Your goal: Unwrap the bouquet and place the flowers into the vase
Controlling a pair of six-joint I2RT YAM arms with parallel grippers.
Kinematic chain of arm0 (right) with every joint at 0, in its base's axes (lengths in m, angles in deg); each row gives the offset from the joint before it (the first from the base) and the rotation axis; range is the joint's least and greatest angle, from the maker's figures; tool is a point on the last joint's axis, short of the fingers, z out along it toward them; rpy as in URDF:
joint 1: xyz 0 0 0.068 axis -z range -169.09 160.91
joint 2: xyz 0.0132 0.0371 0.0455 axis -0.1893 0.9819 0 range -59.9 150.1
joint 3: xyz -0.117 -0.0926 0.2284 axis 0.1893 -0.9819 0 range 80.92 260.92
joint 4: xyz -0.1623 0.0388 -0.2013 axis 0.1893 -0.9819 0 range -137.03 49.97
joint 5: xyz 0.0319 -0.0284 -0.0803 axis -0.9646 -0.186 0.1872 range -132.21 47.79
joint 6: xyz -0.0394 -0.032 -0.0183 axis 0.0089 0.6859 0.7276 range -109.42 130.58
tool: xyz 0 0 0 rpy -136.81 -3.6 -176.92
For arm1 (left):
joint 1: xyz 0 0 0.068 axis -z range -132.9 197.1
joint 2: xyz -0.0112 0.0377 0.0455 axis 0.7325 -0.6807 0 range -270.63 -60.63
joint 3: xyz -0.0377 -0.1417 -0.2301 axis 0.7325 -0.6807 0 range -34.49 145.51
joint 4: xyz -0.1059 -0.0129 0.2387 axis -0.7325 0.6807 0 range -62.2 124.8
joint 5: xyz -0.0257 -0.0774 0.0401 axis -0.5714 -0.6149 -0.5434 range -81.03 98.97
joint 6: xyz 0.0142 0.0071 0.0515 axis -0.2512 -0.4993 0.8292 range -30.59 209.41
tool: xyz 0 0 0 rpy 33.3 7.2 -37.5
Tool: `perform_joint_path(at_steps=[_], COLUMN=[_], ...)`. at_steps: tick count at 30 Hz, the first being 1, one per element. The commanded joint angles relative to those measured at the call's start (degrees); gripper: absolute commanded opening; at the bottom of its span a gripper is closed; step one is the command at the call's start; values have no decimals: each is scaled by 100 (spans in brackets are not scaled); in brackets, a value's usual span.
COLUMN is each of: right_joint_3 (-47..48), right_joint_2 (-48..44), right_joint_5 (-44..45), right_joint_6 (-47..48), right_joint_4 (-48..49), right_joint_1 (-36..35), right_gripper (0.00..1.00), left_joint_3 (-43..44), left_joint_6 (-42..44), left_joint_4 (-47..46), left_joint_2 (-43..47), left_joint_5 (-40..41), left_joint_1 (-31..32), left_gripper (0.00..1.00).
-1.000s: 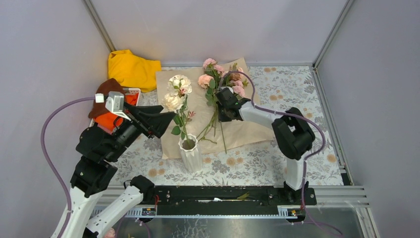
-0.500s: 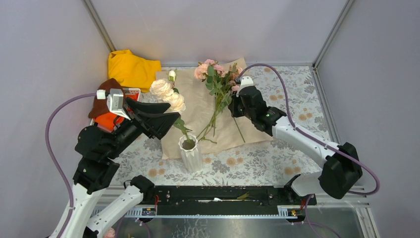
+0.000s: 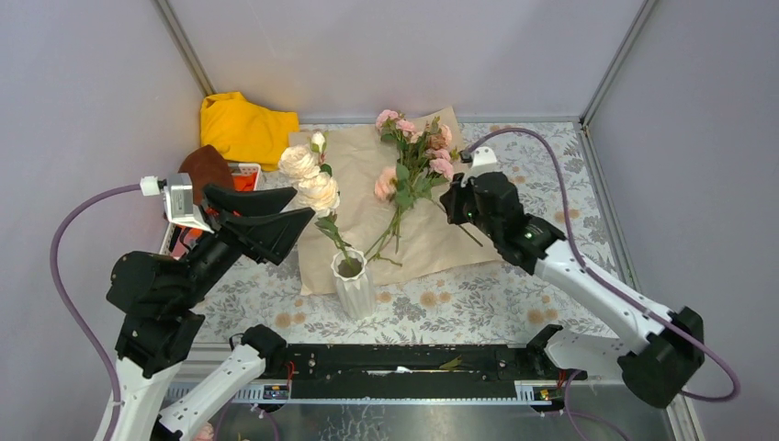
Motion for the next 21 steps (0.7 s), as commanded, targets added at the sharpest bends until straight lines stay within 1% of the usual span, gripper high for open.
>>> perform_joint_path(at_steps=[1, 5, 7, 10, 13, 16, 19, 21], right_joint_3=[339, 428, 526, 869, 765, 402, 96, 76], right_joint_2=[-840, -1273, -1262, -730, -51, 507, 1028, 1398], right_joint_5=[-50, -336, -365, -256, -263, -419, -314, -193], right_joint_6=[166, 211, 222, 308, 269, 110, 8, -64], right_joint_4=[205, 40, -139, -817, -1110, -1002, -847, -906], right_joint_1=[13, 14, 13, 16, 16, 10, 16, 15], right_gripper=[0, 0, 0, 0, 17, 24, 31, 38], left_joint_3=[416, 1005, 1122, 1058, 854, 599, 433, 315], left_joint_6=[358, 731, 717, 541, 369, 260, 244, 212], left_joint_4=[234, 828, 896, 897, 844, 784, 794, 804], left_joint_2=[-45, -36, -5, -18, -69, -38, 35, 98], left_joint_5=[290, 976, 971, 695, 481, 438, 460, 489], left_joint_1=[-59, -157, -191, -237, -313, -363, -375, -377], left_gripper=[76, 77, 78, 78, 78, 78, 78, 78])
